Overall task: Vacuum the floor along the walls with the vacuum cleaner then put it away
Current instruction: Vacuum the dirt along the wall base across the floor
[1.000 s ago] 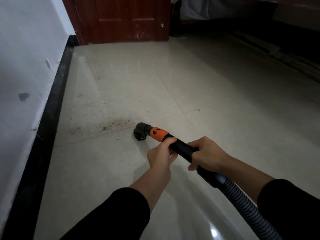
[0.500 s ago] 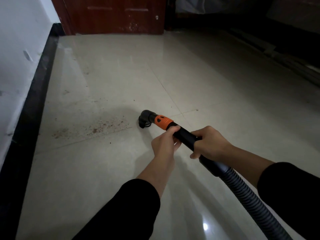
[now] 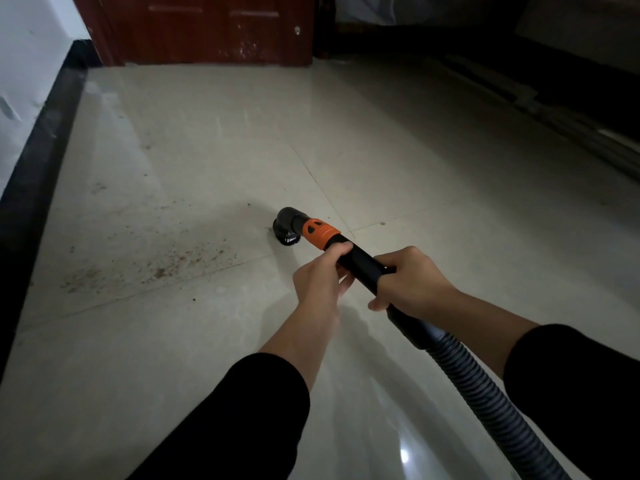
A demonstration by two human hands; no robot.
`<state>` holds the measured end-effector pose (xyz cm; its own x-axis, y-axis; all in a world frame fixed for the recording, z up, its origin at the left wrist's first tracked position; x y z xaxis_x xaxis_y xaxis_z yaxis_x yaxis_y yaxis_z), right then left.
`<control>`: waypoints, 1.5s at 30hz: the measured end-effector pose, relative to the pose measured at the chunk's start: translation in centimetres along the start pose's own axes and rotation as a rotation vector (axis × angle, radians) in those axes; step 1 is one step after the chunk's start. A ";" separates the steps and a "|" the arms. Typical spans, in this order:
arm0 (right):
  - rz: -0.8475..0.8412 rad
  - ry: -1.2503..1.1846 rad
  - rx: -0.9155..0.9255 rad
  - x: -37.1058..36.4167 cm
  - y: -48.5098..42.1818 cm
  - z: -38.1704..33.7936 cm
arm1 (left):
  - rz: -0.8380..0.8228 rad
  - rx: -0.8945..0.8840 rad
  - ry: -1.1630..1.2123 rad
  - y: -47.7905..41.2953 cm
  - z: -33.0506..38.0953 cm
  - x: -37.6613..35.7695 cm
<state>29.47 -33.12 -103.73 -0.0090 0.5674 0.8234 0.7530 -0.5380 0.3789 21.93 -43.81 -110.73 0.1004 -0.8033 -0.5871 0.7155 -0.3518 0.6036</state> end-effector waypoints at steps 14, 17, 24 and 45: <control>0.045 -0.069 0.057 -1.4 -2.7 -2.1 | -0.045 -0.045 -0.026 -3.1 2.3 0.6; 0.088 -0.060 0.057 -0.9 -2.4 -1.1 | -0.076 -0.022 -0.022 -3.1 1.0 -0.2; 0.155 0.002 0.047 1.2 -1.9 1.6 | -0.132 0.029 -0.013 -3.3 -2.1 -2.9; 0.116 -0.004 0.002 2.7 -0.4 4.9 | -0.110 0.058 -0.002 -1.1 -4.9 -4.2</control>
<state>32.37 -28.30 -103.77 0.0811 0.5037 0.8601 0.7504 -0.5988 0.2799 24.06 -37.66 -111.56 0.0217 -0.7592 -0.6505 0.6807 -0.4653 0.5658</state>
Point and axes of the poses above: each hand's wrist, its own y-axis away from the middle knuckle, its own x-axis out of the back of the hand, z = x × y, the point moved 9 cm from there along -y, towards the middle knuckle, and after that the axes turned 12 degrees about y, right-handed, at the moved point
